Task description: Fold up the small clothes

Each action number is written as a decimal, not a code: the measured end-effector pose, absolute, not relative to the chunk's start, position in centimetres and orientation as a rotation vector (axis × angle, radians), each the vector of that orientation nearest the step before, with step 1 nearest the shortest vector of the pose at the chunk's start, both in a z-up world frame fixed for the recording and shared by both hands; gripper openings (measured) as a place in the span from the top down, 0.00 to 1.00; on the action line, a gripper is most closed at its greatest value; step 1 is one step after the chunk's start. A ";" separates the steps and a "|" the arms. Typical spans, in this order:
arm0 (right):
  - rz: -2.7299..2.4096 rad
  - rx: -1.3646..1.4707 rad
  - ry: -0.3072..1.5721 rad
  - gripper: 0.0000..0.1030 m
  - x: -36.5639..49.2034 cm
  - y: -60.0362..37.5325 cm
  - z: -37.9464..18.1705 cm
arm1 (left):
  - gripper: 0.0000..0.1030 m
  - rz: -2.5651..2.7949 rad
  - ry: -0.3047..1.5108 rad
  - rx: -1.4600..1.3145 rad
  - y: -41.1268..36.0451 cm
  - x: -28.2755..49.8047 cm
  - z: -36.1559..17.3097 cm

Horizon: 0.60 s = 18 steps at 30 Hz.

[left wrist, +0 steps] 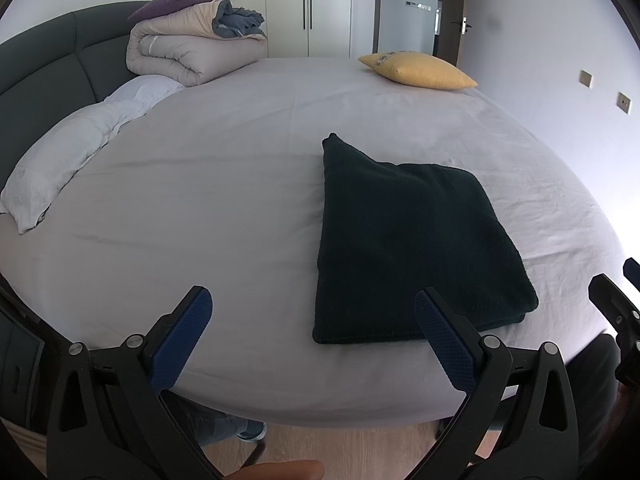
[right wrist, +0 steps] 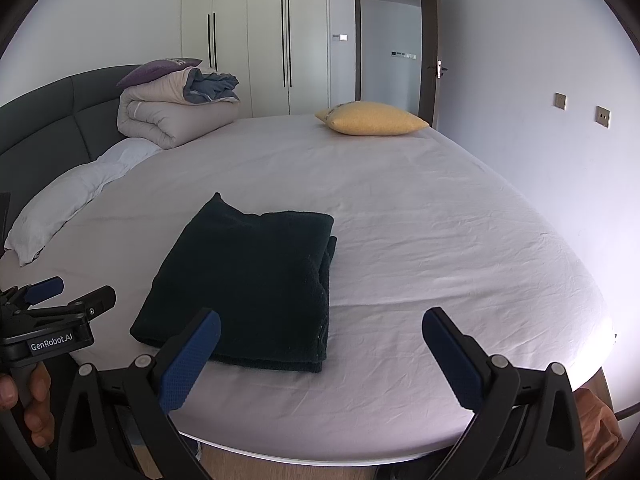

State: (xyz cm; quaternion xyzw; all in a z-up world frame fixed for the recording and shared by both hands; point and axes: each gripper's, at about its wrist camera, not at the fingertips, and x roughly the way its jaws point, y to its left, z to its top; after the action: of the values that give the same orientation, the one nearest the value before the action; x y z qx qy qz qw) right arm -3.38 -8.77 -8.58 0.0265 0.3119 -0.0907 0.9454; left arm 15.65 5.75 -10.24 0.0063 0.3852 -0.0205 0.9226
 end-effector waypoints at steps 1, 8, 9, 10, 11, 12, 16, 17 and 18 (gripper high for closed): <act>-0.184 0.054 0.636 0.00 -3.4 -8.8 -8.6 | 0.00 -0.042 0.791 0.012 5.7 15.6 -10.2; -0.179 0.053 0.636 0.00 -3.4 -8.8 -8.8 | 0.00 -0.042 0.791 0.013 5.8 15.7 -10.2; -0.178 0.054 0.636 0.00 -3.3 -8.8 -8.8 | 0.00 -0.042 0.791 0.012 5.8 15.7 -10.2; -0.177 0.055 0.636 0.00 -3.4 -8.8 -8.8 | 0.00 -0.043 0.791 0.012 5.8 15.7 -10.2; -0.177 0.055 0.637 0.00 -3.4 -8.8 -8.8 | 0.00 -0.042 0.791 0.012 5.8 15.7 -10.2; -0.177 0.054 0.637 0.00 -3.3 -8.8 -8.8 | 0.00 -0.043 0.791 0.012 5.8 15.7 -10.2; -0.177 0.055 0.636 0.00 -3.4 -8.8 -8.8 | 0.00 -0.042 0.791 0.011 5.7 15.7 -10.3; -0.177 0.055 0.637 0.00 -3.4 -8.8 -8.8 | 0.00 -0.042 0.791 0.011 5.7 15.7 -10.3; -0.178 0.055 0.636 0.00 -3.4 -8.7 -8.8 | 0.00 -0.042 0.791 0.011 5.7 15.7 -10.3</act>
State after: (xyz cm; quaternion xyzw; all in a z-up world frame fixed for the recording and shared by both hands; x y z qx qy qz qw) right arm -3.39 -8.74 -8.80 0.0269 0.3124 -0.0873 0.9455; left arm 15.66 5.75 -10.25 0.0053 0.3852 -0.0205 0.9226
